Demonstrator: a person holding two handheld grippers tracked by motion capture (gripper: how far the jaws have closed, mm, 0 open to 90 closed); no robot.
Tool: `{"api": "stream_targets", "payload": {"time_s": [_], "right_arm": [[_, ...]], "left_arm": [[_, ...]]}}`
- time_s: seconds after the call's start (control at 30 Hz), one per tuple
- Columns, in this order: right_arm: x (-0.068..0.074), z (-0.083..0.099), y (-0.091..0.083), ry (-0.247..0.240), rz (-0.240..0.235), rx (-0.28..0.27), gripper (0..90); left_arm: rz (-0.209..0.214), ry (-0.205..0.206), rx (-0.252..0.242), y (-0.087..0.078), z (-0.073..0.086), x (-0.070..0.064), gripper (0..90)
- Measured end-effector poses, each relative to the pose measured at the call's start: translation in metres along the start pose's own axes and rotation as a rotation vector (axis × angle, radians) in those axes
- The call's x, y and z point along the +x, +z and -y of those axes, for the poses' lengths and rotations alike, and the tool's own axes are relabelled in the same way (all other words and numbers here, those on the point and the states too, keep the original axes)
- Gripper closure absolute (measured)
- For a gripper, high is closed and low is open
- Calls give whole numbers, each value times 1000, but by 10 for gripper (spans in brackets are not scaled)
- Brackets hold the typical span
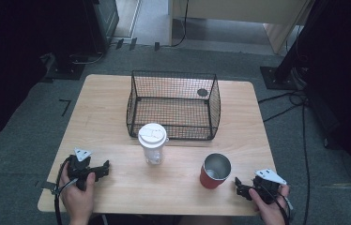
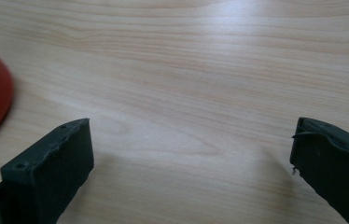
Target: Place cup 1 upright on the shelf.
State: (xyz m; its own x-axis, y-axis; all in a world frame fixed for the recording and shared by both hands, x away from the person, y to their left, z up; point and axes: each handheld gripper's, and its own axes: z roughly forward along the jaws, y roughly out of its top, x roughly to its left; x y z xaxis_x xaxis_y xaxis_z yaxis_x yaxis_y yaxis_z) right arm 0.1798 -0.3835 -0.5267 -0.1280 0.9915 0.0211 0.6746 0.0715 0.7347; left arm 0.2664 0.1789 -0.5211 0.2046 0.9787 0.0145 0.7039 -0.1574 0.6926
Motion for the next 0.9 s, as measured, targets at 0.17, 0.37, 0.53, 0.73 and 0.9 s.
{"api": "stream_targets", "payload": {"time_s": [0.17,0.37,0.53,0.73,0.9], "right_arm": [[11,1,-4,-14,-38,-16,0],[24,4,-8,-84,-119,-40,0],[33,5,-9,-125,-179,-32,0],[45,1,-13,-154,-253,-57,0],[54,-2,-14,-158,-276,-76,0]], "left_arm": [[2,4,2,0,0,0,0],[4,5,0,0,0,0,0],[5,5,0,0,0,0,0],[5,6,-1,0,0,0,0],[6,11,2,0,0,-2,0]]}}
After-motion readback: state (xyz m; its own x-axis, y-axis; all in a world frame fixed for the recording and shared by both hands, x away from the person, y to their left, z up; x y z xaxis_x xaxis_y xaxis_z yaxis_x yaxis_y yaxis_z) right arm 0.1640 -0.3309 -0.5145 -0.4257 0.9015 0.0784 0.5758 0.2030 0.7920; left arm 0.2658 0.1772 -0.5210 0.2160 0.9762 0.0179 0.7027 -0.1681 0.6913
